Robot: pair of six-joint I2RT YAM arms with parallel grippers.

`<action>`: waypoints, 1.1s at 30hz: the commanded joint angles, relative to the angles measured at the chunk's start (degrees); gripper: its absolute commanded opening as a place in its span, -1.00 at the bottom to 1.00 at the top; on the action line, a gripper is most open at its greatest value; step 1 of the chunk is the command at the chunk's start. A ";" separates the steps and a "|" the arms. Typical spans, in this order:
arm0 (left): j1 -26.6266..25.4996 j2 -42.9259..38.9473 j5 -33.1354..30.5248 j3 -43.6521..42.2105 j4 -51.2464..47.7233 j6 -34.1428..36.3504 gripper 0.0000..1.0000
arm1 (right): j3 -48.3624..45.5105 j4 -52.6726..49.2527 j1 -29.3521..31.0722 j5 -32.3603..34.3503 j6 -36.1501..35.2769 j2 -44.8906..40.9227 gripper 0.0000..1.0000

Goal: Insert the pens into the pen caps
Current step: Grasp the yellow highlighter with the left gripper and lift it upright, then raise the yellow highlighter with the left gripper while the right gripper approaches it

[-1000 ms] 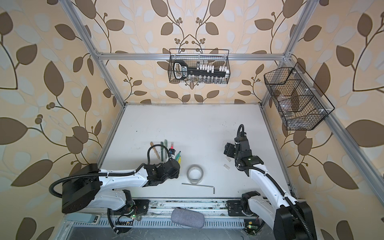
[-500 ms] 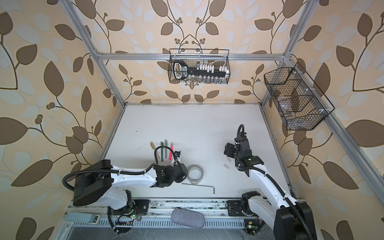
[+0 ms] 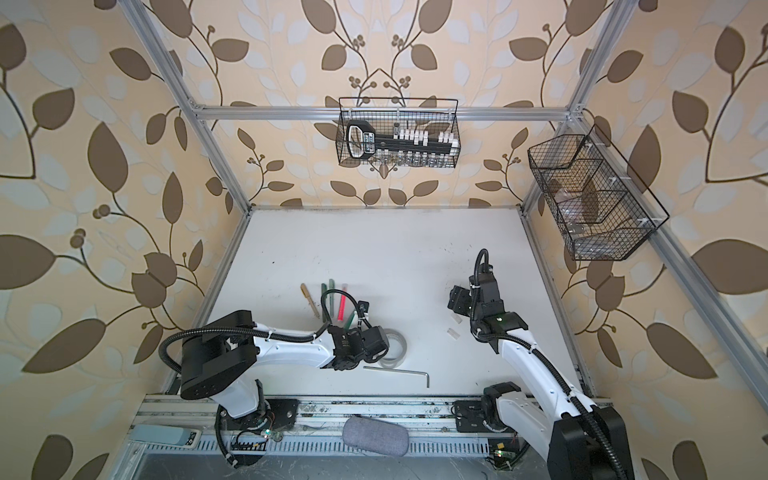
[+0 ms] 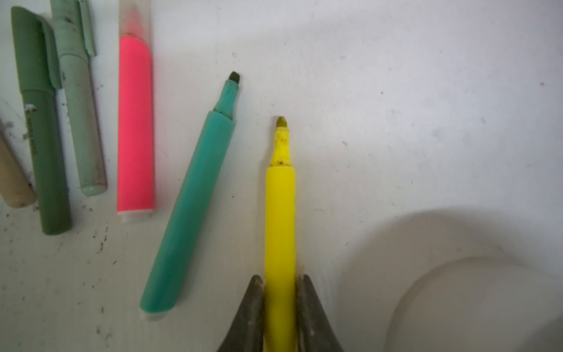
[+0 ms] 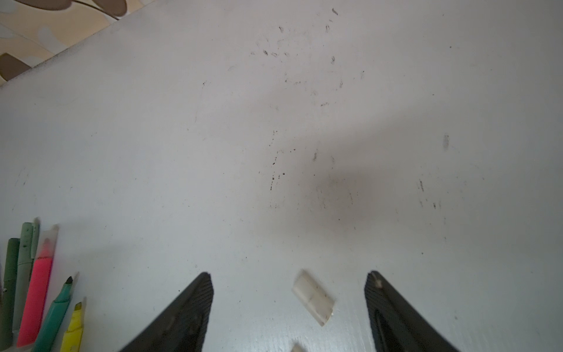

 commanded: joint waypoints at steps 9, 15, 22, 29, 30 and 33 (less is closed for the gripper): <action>-0.38 -2.06 -0.84 -2.33 -3.62 -0.98 -0.89 | 0.76 -1.29 0.68 0.29 -0.52 -1.82 0.58; 0.73 -11.52 1.27 -5.59 0.52 2.86 -0.83 | 3.57 -4.05 4.02 -3.18 3.22 -6.33 0.58; 5.57 -25.78 7.79 -1.13 -2.46 12.02 -0.94 | 6.71 -1.98 19.44 -1.75 14.45 -11.87 0.60; 8.32 -31.58 14.95 5.49 3.10 19.79 -0.94 | 4.45 9.96 32.22 2.89 23.75 -14.20 0.62; 8.41 -31.49 15.14 6.29 3.54 20.25 -0.96 | 4.17 11.90 33.85 3.70 24.08 -13.99 0.62; 8.41 -31.69 15.07 5.54 6.24 20.38 -0.96 | 4.70 14.80 37.32 5.03 25.85 -12.70 0.63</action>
